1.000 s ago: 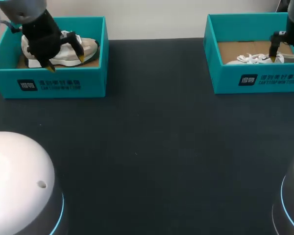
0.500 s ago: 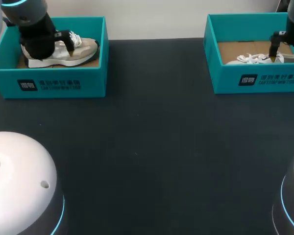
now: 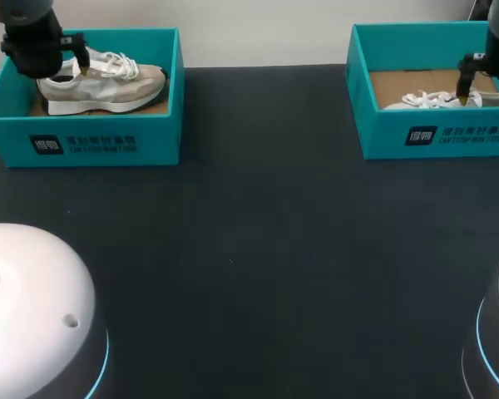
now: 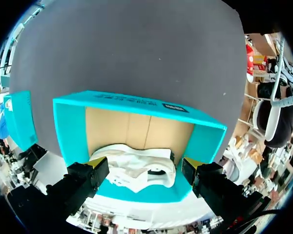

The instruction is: Take the shoe out of the shoebox, open the shoe tongue, remove and reinsert the insole, then place the shoe into the shoebox

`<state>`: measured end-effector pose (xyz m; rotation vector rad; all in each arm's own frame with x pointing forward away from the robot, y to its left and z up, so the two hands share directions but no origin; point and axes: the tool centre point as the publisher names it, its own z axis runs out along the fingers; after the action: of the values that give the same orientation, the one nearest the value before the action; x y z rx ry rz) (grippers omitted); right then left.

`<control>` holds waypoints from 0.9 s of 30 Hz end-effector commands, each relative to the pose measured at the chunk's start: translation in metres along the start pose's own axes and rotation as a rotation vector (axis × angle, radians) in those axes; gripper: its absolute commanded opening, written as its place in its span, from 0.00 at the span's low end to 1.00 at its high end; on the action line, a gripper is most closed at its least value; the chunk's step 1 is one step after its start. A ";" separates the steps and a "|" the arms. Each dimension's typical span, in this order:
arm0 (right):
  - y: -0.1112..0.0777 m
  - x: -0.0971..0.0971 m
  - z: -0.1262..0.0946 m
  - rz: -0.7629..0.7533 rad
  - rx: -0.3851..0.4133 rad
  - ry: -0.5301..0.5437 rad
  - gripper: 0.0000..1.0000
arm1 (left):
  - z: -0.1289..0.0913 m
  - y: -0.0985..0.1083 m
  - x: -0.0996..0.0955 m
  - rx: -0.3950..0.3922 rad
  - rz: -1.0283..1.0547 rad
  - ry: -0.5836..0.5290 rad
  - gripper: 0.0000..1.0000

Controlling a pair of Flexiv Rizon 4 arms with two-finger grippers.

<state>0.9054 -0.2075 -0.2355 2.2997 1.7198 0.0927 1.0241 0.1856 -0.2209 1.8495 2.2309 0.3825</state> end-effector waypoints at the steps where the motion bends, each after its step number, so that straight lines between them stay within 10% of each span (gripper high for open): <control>1: -0.001 0.000 0.000 0.001 -0.002 0.001 1.00 | 0.019 0.033 0.016 0.020 0.022 0.004 1.00; 27: -0.001 0.000 0.000 0.001 -0.002 0.001 1.00 | 0.101 0.126 0.066 0.144 0.157 0.037 1.00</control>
<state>0.9054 -0.2075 -0.2355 2.2996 1.7198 0.0928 1.1398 0.2778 -0.2661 2.0885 2.1661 0.3369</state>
